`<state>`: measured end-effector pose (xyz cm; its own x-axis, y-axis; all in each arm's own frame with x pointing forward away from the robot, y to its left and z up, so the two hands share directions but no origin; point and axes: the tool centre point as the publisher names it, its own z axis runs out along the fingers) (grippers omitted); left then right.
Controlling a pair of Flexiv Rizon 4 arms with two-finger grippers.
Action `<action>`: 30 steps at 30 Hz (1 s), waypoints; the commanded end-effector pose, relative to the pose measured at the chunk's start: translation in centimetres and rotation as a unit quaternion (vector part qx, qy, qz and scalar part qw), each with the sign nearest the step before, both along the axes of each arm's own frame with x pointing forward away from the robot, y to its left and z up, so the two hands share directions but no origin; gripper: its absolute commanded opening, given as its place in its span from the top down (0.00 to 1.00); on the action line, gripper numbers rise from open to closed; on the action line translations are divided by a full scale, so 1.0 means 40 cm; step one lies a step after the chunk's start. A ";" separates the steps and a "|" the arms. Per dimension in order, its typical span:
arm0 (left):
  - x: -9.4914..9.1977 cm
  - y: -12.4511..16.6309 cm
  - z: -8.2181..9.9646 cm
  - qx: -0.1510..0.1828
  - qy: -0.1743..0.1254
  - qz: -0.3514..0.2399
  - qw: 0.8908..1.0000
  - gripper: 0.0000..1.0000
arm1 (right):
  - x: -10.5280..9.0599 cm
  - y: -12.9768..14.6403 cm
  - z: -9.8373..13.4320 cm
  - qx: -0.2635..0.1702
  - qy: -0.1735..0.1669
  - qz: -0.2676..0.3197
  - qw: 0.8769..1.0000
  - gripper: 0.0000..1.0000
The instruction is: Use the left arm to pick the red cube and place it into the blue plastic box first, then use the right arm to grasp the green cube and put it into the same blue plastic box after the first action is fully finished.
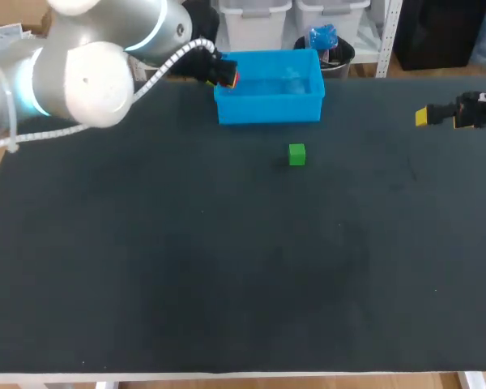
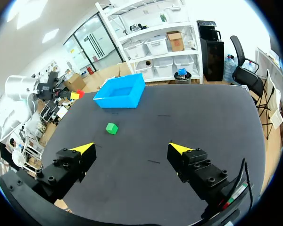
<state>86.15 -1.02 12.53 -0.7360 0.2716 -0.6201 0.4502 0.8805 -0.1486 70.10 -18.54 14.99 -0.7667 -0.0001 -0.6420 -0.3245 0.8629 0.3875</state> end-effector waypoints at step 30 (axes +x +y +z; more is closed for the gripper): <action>0.261 -0.098 -0.128 -0.001 0.036 -0.010 0.999 1.00 | 0.000 -0.001 -0.001 0.000 0.000 0.001 1.000 0.00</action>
<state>94.41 -4.07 8.52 -0.7626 0.2773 -0.5844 0.4543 0.8728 -0.1786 70.10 -18.55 14.99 -0.7667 -0.0001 -0.6420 -0.3245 0.8629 0.3874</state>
